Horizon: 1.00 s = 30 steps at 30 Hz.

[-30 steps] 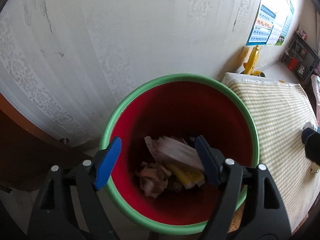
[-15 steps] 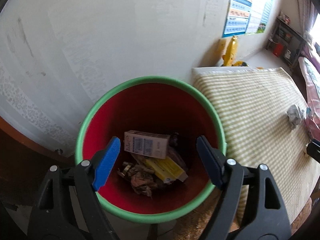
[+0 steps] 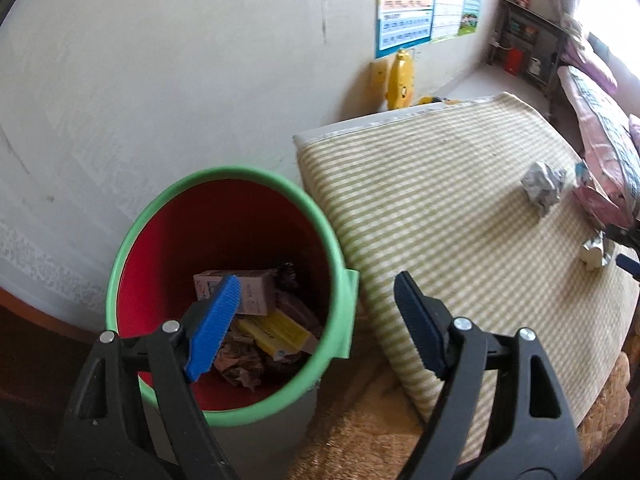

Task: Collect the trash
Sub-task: 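Grasp the silver foil ball with the left tool while the right tool reaches the white paper cup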

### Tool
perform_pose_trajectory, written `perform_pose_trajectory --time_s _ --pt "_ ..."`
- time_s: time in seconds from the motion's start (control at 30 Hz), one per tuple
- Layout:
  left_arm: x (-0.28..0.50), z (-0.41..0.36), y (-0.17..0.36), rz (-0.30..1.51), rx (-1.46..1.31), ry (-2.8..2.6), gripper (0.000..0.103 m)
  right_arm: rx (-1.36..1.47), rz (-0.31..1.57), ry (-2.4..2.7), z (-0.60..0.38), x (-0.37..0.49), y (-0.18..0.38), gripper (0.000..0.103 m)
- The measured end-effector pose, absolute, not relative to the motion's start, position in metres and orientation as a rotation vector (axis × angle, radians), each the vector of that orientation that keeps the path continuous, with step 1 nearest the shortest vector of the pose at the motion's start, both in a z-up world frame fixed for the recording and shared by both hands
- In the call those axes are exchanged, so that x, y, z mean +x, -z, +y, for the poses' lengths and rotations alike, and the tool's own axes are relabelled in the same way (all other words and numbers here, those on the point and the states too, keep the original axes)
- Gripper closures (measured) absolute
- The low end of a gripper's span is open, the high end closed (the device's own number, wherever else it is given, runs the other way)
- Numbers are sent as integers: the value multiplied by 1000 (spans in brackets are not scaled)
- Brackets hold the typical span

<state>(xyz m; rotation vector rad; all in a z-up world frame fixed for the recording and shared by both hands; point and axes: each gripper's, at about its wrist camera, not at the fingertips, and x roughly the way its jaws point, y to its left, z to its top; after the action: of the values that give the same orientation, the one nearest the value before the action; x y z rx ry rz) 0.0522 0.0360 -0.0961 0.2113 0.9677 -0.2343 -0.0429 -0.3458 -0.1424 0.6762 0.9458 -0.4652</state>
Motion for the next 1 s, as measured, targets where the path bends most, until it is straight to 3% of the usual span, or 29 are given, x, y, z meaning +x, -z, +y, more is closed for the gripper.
perform_pose_trajectory --time_s 0.17,0.33,0.77,1.0 --pt "47 22 92 963 230 256 24 755 989 467 -352 -38 165 20" --pt "45 -1 88 966 226 311 24 696 969 418 -349 -43 160 51" --pt "52 -125 95 899 355 444 20 567 963 248 -280 -123 149 51" --pt "65 -202 111 837 511 492 17 542 923 219 -275 -123 142 50"
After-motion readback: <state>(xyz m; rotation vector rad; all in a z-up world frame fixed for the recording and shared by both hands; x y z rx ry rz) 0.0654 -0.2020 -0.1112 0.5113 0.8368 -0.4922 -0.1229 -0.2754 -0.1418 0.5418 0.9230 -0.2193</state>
